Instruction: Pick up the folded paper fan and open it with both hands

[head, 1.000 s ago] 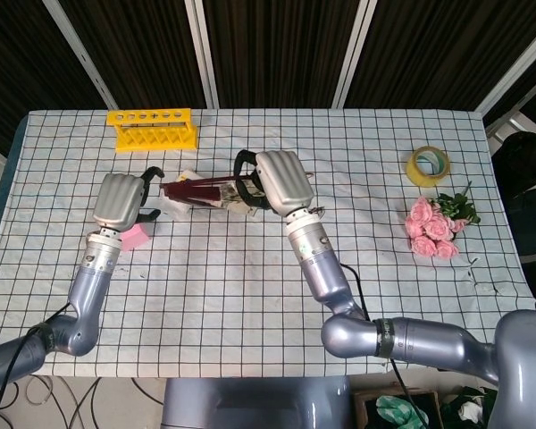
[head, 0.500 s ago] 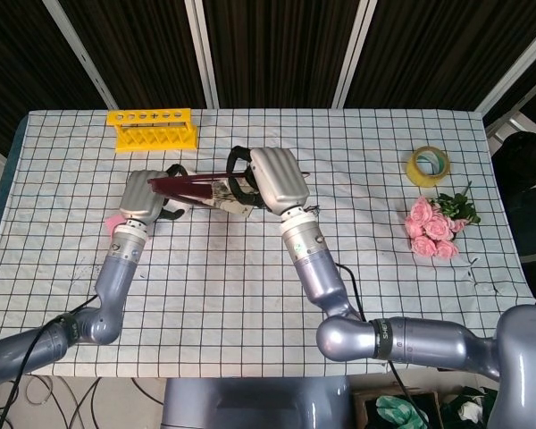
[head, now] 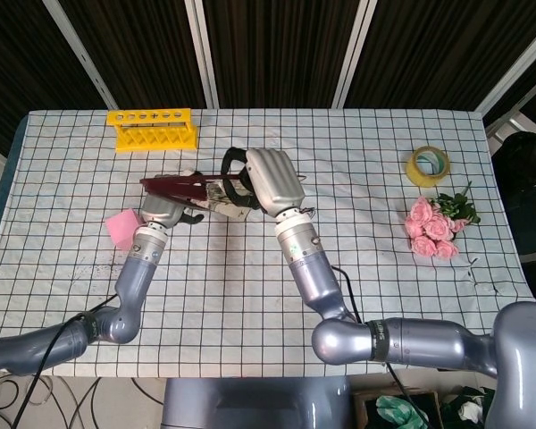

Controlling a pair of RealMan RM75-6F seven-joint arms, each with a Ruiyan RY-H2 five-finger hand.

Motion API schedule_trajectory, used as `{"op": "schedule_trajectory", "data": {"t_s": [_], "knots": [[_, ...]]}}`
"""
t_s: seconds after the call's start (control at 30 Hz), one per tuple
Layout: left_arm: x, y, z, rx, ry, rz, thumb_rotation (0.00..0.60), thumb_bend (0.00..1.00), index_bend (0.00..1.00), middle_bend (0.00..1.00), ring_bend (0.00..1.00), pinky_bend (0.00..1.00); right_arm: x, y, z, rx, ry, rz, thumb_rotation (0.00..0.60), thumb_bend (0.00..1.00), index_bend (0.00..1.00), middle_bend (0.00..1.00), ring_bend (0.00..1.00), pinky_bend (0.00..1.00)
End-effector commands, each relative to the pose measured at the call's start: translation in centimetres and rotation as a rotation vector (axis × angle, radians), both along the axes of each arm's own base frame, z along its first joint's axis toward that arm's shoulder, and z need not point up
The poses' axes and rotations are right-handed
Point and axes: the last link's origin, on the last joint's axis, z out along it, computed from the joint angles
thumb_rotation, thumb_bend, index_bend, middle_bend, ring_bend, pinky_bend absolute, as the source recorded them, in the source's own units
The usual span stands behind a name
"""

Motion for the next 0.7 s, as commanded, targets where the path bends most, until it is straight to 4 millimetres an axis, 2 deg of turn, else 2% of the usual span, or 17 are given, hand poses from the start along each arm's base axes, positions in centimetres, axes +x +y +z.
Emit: {"op": "schedule_trajectory", "data": {"t_s": [0.03,0.17,0.47,0.7], "knots": [[0.6,0.0,-0.7,0.008,-0.045,-0.02,0.6,0.12,0.46,0.91,0.93,0.91,0.2,0.1,0.0,0.01,-0.017,-0.009,0.6,0.57,0.96,1.0,1.0,1.0],[0.8,-0.2,-1.6,0.017,-0.126,-0.037,0.6,0.13,0.48,0.92,0.94,0.92,0.5,0.1,0.1,0.023,-0.037,-0.025,0.6,0.57,0.96,1.0,1.0,1.0],[-0.2,-0.7,-3.2,0.003,-0.271,-0.009,0.6,0.15,0.53,0.92,0.94,0.92,0.4,0.1,0.0,0.038,-0.051,-0.048,0.6,0.57,0.96,1.0,1.0,1.0],[-0.7,-0.8,-3.9,0.0,-0.311,0.022,0.6,0.36,0.68,0.95,0.96,0.92,0.4,0.1,-0.3,0.05,-0.058,-0.059,0.6,0.57,0.96,1.0,1.0,1.0]]}}
